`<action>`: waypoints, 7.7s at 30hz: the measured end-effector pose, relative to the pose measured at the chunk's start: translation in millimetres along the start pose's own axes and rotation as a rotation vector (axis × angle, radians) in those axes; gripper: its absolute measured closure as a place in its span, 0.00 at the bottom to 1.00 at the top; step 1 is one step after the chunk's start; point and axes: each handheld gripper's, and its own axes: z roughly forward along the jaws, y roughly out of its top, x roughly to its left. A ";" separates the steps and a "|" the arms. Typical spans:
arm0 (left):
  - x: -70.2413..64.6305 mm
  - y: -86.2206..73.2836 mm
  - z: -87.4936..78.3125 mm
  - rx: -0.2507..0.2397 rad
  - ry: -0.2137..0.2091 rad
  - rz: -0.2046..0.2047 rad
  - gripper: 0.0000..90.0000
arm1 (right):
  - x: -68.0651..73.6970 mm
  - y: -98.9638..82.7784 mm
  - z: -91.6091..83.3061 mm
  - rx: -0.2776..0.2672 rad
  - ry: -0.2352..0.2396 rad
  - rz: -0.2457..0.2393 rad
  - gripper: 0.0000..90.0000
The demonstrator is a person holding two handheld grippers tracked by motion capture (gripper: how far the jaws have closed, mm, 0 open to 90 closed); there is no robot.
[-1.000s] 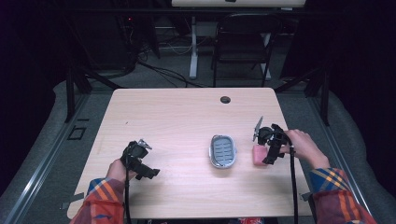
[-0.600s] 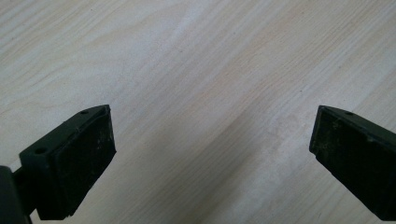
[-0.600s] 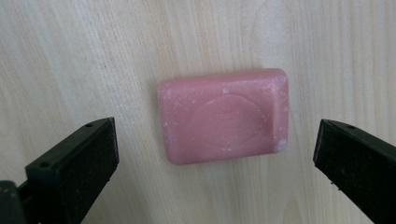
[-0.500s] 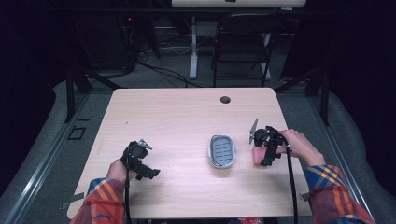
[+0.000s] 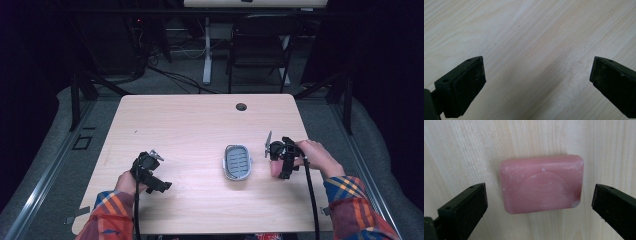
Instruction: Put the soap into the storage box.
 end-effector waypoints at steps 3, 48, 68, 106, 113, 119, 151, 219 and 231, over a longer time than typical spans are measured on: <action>-0.4 0.3 0.8 0.002 -0.003 0.000 0.00 | -0.1 0.8 1.7 0.004 0.000 -0.004 0.00; -1.1 0.2 1.1 0.002 -0.008 0.009 0.00 | -1.1 8.1 15.5 0.029 -0.023 -0.003 0.13; -1.1 0.3 1.3 0.008 -0.008 0.014 0.00 | -8.8 5.7 20.5 0.043 0.006 0.038 0.14; -1.8 0.5 1.9 0.011 -0.012 0.013 0.00 | 6.1 23.2 -11.3 0.018 -0.022 -0.042 0.14; -1.8 0.4 1.8 0.010 -0.010 0.015 0.00 | 9.2 30.5 -15.5 0.007 -0.005 -0.064 0.14; -1.9 0.6 1.9 0.012 -0.012 0.018 0.00 | 12.3 36.5 -19.8 0.006 -0.014 -0.080 0.14; -2.1 0.5 3.1 0.025 -0.011 0.022 0.00 | 7.8 55.0 -40.1 -0.014 -0.002 -0.122 0.15; -3.8 1.3 6.9 0.059 -0.030 0.035 0.01 | 10.1 144.0 -44.9 -0.004 0.004 -0.230 0.14; -4.0 1.2 6.7 0.060 -0.032 0.036 0.01 | 8.8 150.9 -26.0 0.020 0.039 -0.220 0.14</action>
